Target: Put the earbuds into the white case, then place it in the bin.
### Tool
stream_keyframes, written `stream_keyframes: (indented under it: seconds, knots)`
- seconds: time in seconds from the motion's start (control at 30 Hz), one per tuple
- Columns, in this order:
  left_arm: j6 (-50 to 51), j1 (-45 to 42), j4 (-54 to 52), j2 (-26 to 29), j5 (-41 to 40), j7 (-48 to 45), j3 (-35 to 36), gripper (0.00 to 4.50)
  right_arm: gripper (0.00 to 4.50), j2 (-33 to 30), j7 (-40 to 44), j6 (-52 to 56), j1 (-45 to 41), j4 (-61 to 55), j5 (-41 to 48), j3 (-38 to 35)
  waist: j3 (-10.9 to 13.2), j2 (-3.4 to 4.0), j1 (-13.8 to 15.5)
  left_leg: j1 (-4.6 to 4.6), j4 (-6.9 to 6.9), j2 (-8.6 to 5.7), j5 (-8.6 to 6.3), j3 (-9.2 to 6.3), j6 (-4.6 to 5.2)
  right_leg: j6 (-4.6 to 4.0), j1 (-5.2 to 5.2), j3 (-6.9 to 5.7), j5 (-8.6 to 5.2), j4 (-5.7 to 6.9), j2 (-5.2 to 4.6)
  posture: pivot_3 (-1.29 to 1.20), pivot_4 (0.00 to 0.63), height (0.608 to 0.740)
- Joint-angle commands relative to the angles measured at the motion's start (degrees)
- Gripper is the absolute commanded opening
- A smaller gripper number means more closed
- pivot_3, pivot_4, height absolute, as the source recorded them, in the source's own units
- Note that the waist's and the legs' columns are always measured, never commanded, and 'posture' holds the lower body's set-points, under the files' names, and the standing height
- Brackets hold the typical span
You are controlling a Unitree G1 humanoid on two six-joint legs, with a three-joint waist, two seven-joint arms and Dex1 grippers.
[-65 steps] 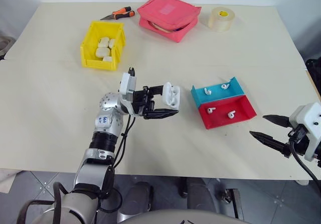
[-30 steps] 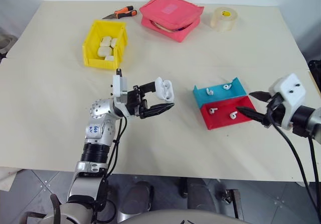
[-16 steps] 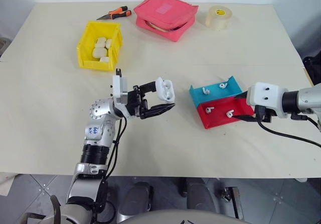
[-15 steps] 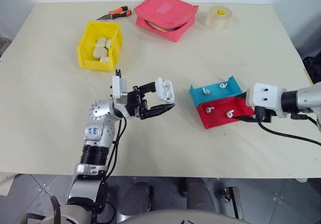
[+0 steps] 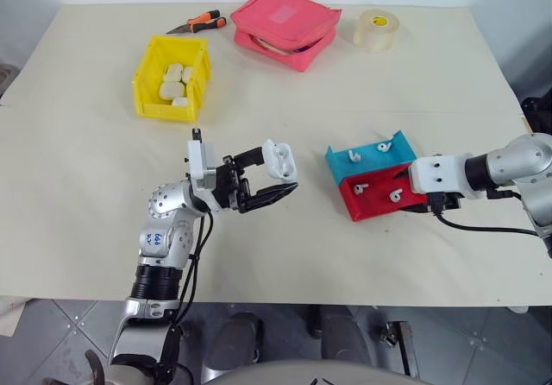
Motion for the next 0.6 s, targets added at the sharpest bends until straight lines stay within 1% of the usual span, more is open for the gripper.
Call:
stream_keyframes:
  seconds: [0.03, 0.37, 0.6]
  knots:
    - [0.0, 0.4, -2.5, 0.5, -1.4, 0.6, 0.2, 2.78, 3.26, 0.7, -0.3, -1.8, -1.9, 0.7, -0.9, -0.7, 0.0, 0.0, 0.0, 0.0, 0.0, 0.0, 0.0, 0.0, 0.0, 0.0, 0.0, 0.0, 0.0, 0.0, 0.0, 0.0, 0.15, 0.74]
    - [0.3, 0.5, -2.8, 0.6, -1.5, 1.1, -0.1, 2.78, 3.26, 2.5, -1.3, -2.0, -2.4, 1.2, -2.1, -0.9, 0.0, 0.0, 0.0, 0.0, 0.0, 0.02, 0.0, 0.0, -0.01, 0.0, 0.0, -0.01, 0.0, 0.0, 0.01, 0.0, 0.15, 0.74]
    - [0.2, 0.5, -2.9, 0.5, -1.6, 1.1, -0.2, 2.78, 3.26, 3.6, -3.4, -2.5, -3.6, 2.3, -3.7, -0.9, 0.0, 0.0, 0.0, 0.0, 0.0, 0.01, 0.0, 0.0, -0.01, -0.01, 0.01, 0.0, 0.01, 0.0, 0.01, 0.0, 0.15, 0.74]
